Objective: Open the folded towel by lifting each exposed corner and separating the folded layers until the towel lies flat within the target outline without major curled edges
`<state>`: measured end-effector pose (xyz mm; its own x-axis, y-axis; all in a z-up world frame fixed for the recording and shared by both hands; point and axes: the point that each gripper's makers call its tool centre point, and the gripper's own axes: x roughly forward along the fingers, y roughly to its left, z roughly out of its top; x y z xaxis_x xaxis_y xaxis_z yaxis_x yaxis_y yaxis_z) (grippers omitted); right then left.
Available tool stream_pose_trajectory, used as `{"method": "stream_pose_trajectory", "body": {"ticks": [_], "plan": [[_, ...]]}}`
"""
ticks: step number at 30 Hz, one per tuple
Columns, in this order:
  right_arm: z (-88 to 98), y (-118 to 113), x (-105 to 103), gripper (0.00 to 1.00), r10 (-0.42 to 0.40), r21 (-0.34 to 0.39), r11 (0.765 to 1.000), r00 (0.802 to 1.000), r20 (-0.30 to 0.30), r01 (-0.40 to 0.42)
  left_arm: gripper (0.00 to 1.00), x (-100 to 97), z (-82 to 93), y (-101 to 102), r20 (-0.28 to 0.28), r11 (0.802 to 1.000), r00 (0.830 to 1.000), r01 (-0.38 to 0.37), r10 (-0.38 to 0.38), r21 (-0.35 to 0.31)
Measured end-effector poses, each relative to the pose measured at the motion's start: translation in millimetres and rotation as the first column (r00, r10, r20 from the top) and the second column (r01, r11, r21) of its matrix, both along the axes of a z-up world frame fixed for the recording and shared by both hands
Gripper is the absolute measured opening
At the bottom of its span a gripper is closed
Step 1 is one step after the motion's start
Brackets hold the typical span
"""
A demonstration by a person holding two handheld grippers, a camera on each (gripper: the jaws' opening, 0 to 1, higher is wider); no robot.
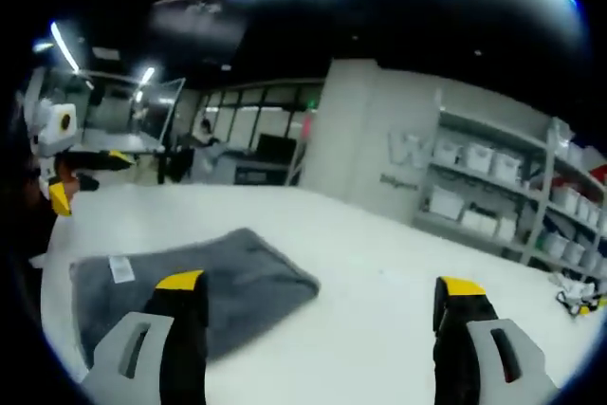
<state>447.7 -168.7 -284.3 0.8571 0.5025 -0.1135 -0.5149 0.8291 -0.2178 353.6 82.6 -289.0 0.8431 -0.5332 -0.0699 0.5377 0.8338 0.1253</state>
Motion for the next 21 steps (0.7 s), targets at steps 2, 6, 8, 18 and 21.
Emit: {"method": "stream_pose_trajectory", "body": {"ticks": [2, 6, 8, 18, 21], "plan": [[0.2, -1.2, -6.2, 1.00, -0.003, -0.002, 1.000, 1.000, 0.006, 0.003, 1.00, -1.5, -2.1, 0.5, -0.008, 1.000, 1.000, 0.004, -0.004, 0.002], [-2.0, -6.2, -13.3, 1.00, -0.024, -0.022, 0.999, 0.999, 0.024, 0.025, 1.00, -4.5, -7.8, 1.1, -0.028, 1.000, 1.000, 0.007, -0.006, 0.018], [-5.4, -7.0, -15.6, 1.00, -0.021, -0.025, 0.999, 1.000, 0.016, 0.021, 1.00, -5.7, -9.5, 0.8, -0.035, 1.000, 0.999, 0.011, -0.010, 0.021], [-25.0, -19.3, -58.3, 1.00, -0.042, 0.017, 0.999, 0.999, 0.001, 0.042, 0.98, -9.6, -14.1, 13.7, -0.058, 1.000, 0.998, -0.002, 0.003, 0.018], [-23.8, -22.1, -69.9, 1.00, -0.055, 0.015, 0.998, 0.998, 0.017, 0.054, 1.00, -11.0, -13.0, 15.4, -0.061, 1.000, 0.998, -0.002, 0.003, 0.013]]}}
